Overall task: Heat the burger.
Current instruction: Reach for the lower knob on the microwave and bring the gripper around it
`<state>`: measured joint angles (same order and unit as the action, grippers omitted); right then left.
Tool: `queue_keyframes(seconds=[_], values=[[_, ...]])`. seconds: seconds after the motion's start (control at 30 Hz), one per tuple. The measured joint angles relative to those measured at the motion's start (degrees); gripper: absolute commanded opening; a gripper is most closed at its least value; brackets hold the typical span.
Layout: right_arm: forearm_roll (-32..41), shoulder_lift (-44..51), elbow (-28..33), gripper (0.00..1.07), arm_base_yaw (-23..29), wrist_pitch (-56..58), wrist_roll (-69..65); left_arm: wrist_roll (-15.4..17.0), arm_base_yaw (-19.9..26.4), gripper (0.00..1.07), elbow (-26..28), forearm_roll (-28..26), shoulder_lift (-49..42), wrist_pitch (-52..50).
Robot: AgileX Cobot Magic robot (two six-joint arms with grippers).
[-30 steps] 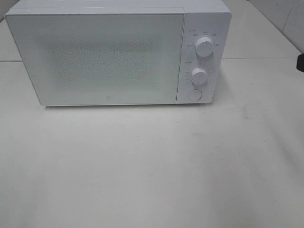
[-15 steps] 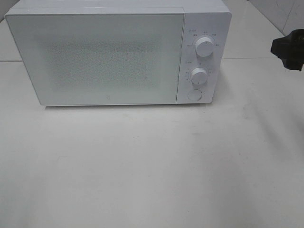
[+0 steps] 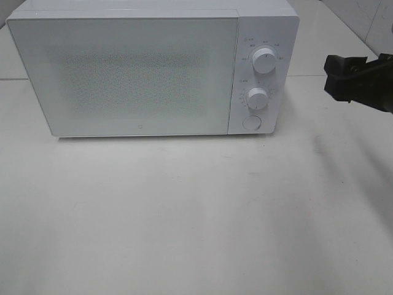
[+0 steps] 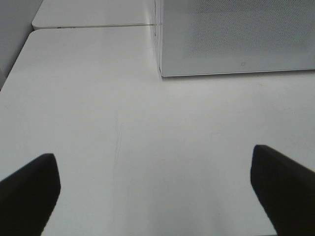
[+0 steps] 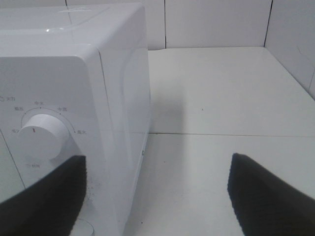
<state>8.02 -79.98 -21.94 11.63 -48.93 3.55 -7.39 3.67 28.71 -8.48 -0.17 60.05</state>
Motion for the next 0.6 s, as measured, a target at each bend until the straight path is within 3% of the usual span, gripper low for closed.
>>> queue_keyframes(seconds=[0.2, 0.53, 0.6], values=[[10.77, -6.19, 1.09, 0.76, 7.45, -10.43, 6.07, 0.0, 0.0, 1.03, 0.0, 0.0, 0.0, 0.0], [18.16, -13.92, 1.15, 0.76, 16.39, -19.65, 6.76, 0.0, 0.0, 1.03, 0.0, 0.0, 0.0, 0.0], [22.06, -16.21, 1.09, 0.76, 20.11, -19.71, 6.76, 0.0, 0.0, 1.03, 0.0, 0.0, 0.0, 0.0]])
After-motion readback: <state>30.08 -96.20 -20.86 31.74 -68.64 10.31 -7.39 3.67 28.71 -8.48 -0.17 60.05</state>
